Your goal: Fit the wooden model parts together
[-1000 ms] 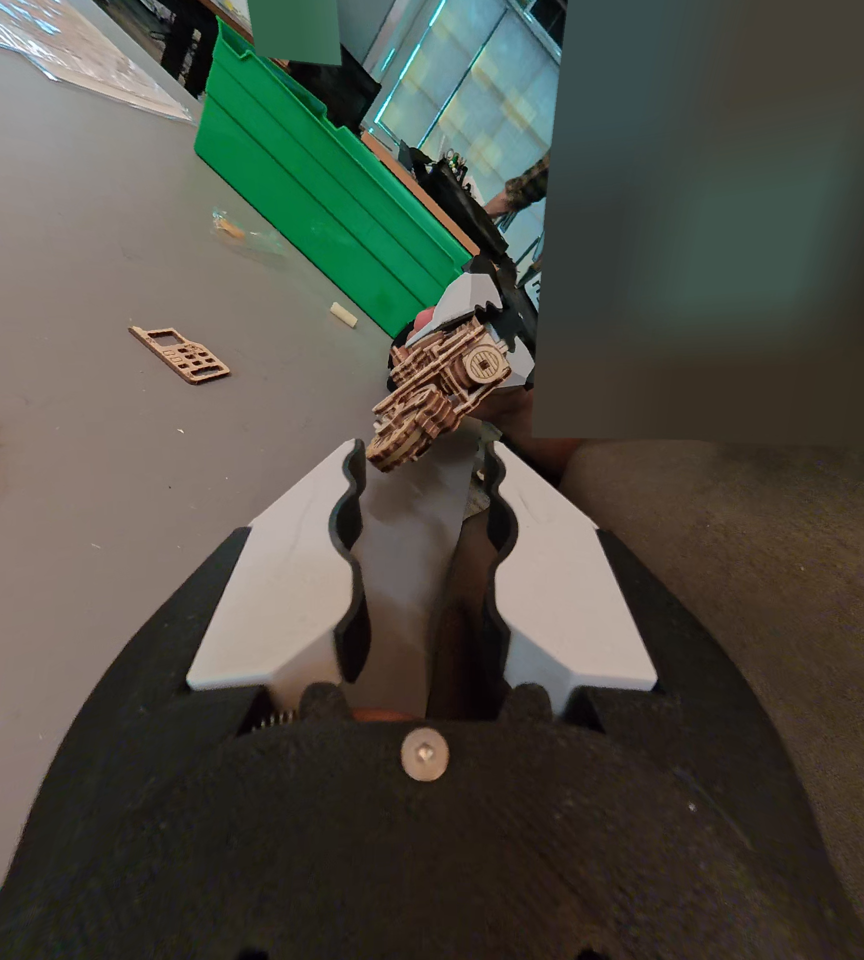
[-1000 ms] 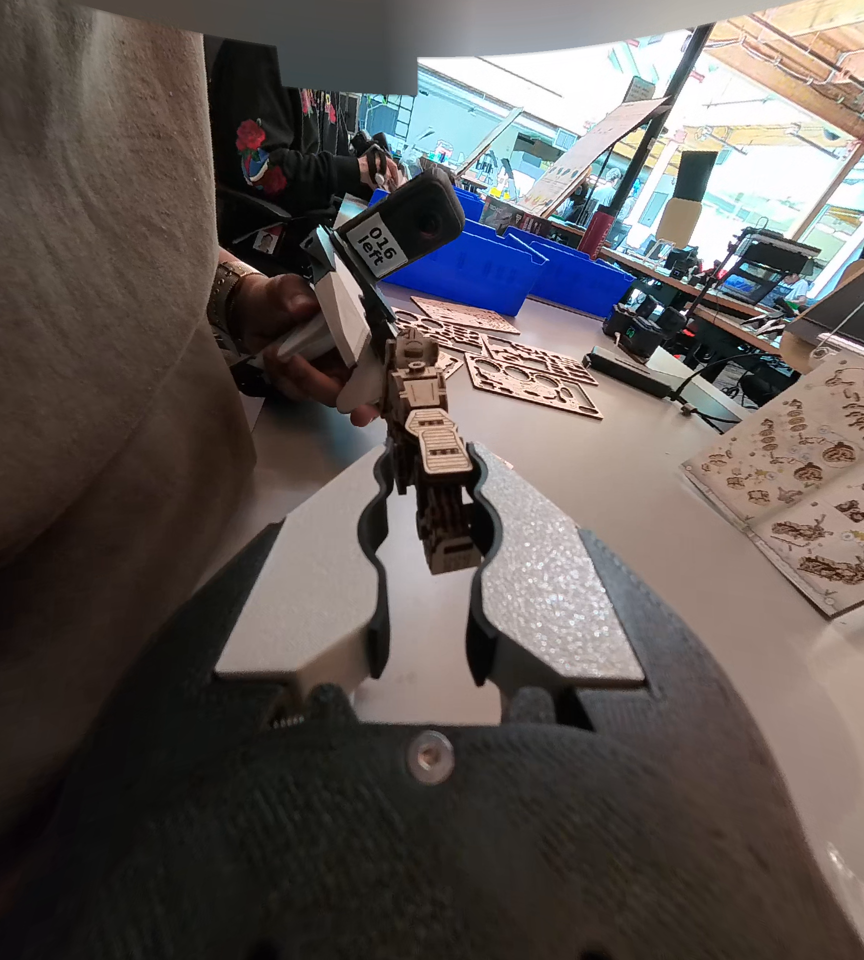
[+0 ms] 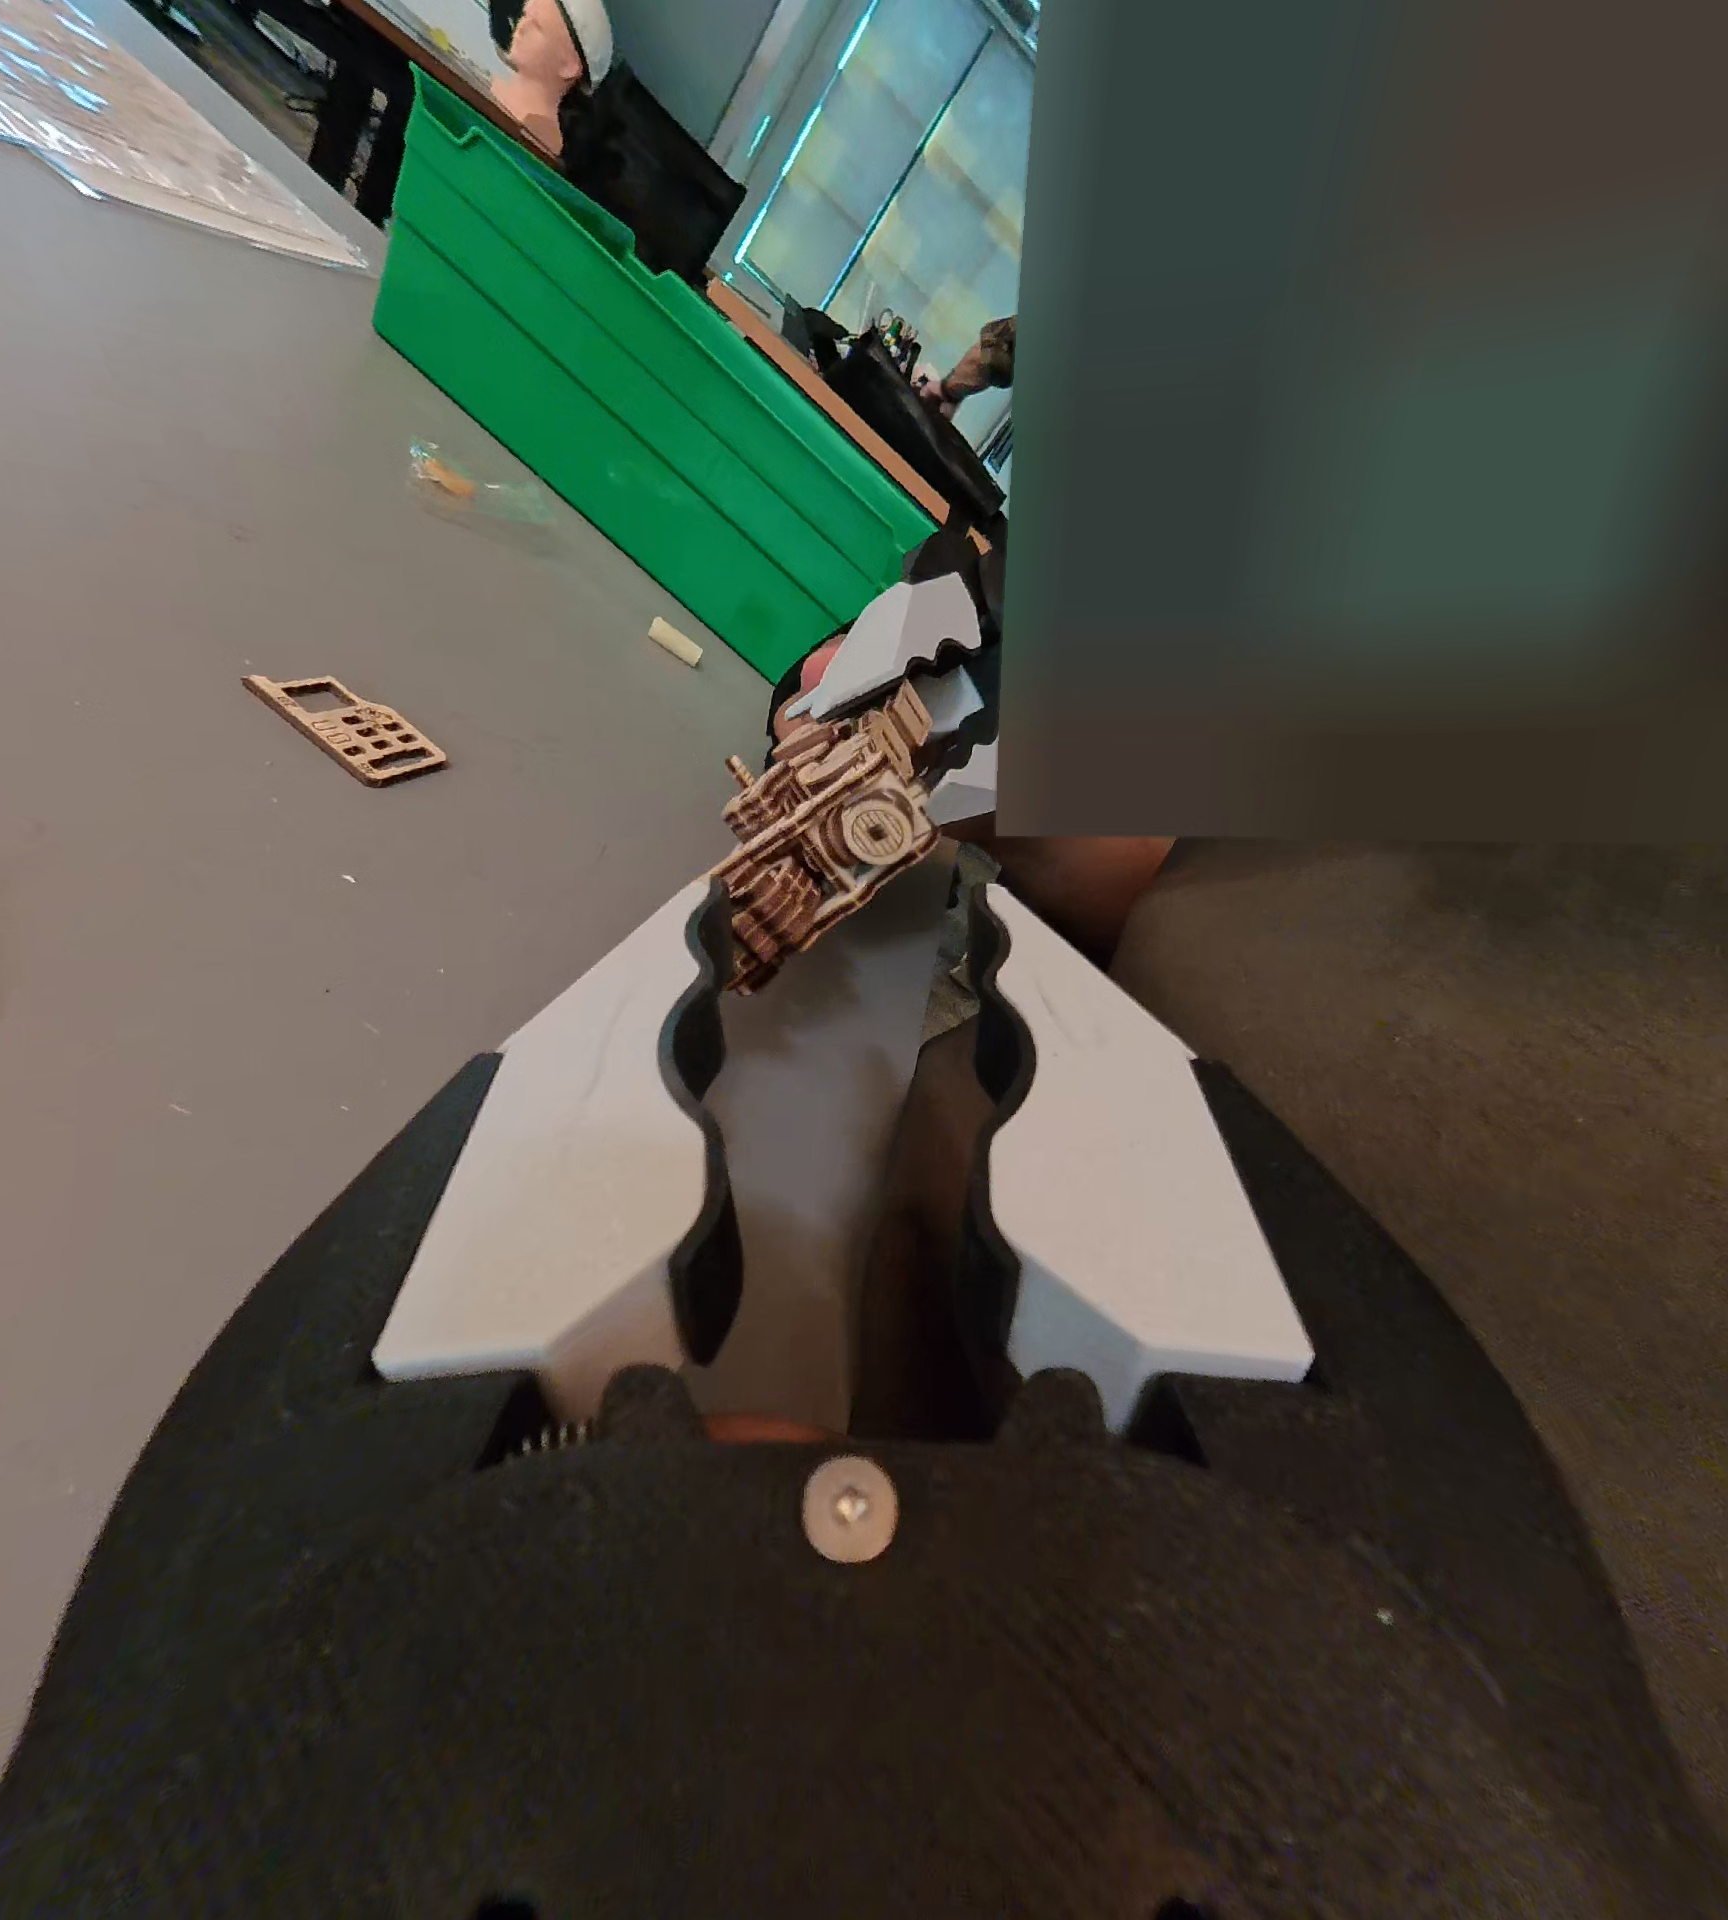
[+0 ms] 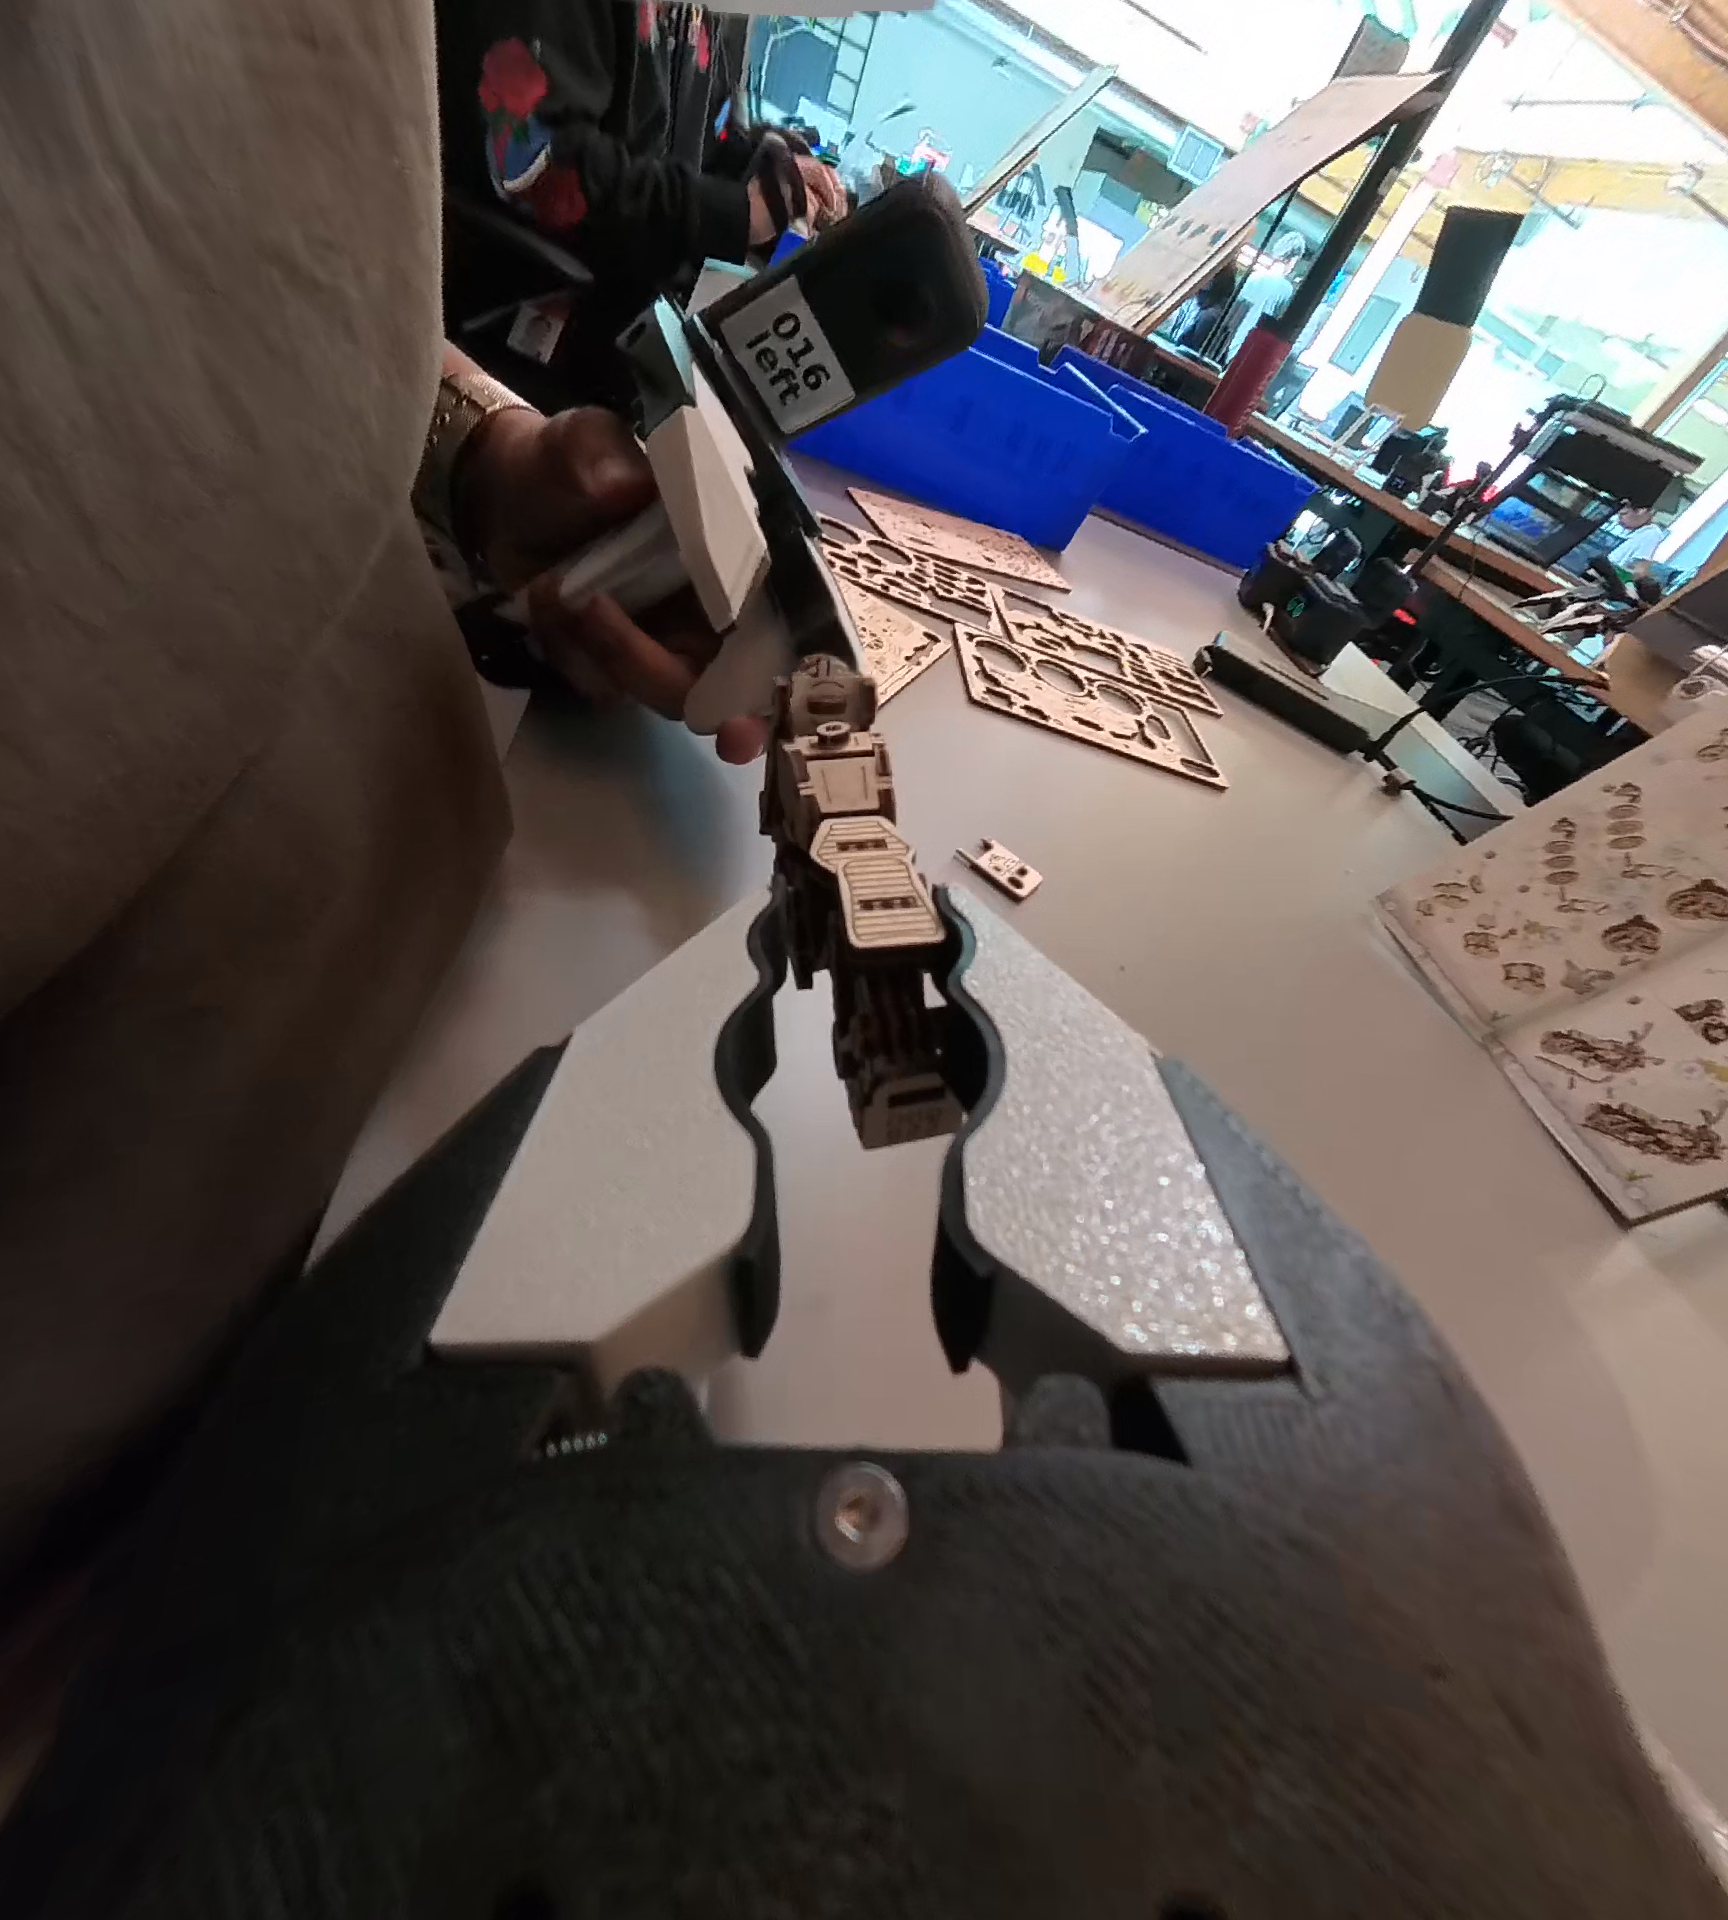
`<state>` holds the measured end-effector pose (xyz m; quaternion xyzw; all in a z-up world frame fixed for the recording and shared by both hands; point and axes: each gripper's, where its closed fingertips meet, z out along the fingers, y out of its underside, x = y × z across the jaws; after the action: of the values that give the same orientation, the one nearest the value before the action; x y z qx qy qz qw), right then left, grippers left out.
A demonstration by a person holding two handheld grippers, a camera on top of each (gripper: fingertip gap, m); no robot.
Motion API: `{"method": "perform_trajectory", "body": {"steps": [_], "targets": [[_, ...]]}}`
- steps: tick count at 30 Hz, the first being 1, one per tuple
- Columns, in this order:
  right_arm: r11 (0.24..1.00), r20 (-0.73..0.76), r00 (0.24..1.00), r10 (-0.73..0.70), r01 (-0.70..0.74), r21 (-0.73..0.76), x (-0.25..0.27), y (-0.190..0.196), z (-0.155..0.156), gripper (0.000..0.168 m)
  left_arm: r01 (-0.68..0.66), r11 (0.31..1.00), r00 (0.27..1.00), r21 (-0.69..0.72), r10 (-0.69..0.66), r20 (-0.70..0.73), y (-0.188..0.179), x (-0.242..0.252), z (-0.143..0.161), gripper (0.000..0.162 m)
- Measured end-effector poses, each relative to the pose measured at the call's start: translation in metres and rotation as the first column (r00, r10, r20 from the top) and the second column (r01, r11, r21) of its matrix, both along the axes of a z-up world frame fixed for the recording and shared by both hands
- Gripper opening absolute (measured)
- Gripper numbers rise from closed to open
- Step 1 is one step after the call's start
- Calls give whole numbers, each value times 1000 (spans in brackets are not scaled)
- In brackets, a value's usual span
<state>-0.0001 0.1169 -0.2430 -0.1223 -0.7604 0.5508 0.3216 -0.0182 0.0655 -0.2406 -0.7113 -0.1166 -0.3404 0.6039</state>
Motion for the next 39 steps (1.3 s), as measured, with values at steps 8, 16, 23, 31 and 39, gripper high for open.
{"method": "perform_trajectory", "body": {"steps": [8, 16, 23, 31, 39], "targets": [[1000, 0, 1000, -3, 3, -17, 0, 2, 2, 25, -19, 1000, 1000, -9, 19, 17, 1, -4, -1, 42], [999, -1, 1000, 5, -5, -41, 1, 3, 5, 25, -41, 999, 994, -28, 38, -103, 1, -2, -1, 40], [993, 8, 1000, 29, -28, -117, 3, 8, 14, 25, -92, 994, 946, 55, 105, -307, -4, -4, 10, 36], [993, 20, 999, 49, -47, -106, 4, 6, 12, 25, -90, 996, 972, 29, 94, -214, -3, -10, 7, 35], [993, -8, 998, 70, -71, -93, 8, 3, 12, 25, -90, 995, 990, 36, 93, -107, -5, -18, 8, 35]]}}
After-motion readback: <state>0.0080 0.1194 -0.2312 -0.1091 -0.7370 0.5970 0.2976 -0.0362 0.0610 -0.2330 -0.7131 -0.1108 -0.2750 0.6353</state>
